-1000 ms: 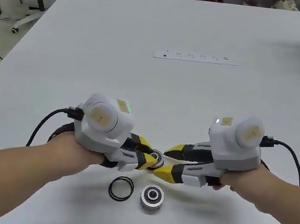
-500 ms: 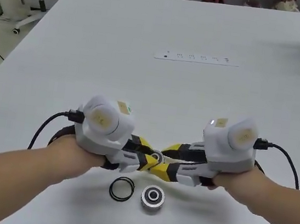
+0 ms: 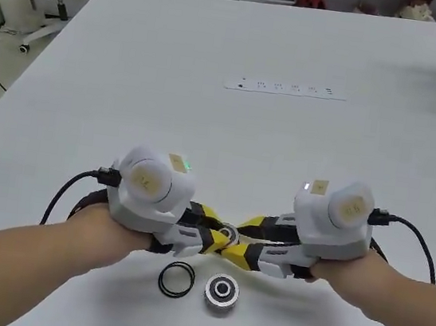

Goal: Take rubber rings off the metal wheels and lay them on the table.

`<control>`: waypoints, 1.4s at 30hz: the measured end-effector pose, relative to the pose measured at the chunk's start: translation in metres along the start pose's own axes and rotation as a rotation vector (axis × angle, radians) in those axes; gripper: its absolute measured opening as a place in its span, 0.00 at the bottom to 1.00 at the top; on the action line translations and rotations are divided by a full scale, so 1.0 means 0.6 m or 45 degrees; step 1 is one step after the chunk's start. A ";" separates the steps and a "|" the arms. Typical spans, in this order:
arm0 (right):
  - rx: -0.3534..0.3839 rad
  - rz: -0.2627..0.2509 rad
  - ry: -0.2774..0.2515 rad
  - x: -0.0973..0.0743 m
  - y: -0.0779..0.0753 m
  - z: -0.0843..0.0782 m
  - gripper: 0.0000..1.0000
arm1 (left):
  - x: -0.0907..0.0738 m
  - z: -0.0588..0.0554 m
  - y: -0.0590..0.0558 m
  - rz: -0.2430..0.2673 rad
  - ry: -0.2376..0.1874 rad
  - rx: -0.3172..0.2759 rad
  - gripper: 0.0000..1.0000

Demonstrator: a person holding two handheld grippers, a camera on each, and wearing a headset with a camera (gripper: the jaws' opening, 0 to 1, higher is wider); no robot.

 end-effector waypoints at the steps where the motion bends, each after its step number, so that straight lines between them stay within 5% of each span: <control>1: -0.002 0.000 0.002 0.000 0.000 0.000 0.24 | 0.000 0.000 0.000 0.001 0.000 0.000 0.14; 16: -0.018 -0.007 0.040 -0.010 -0.002 -0.005 0.15 | 0.000 0.000 0.000 0.004 0.006 0.001 0.13; 42: 0.124 -0.027 0.027 -0.014 -0.009 -0.009 0.03 | 0.000 0.001 -0.002 0.014 0.006 0.023 0.13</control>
Point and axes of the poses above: the centre of the closed fingertips' face, and the gripper's own axes: x roughly forward along the fingers, y roughly to its left, z roughly out of its top, the point moved 9 cm from there along -x, roughly backward along the fingers, and after that the axes turned 4 degrees about z, right-handed, at the moved point
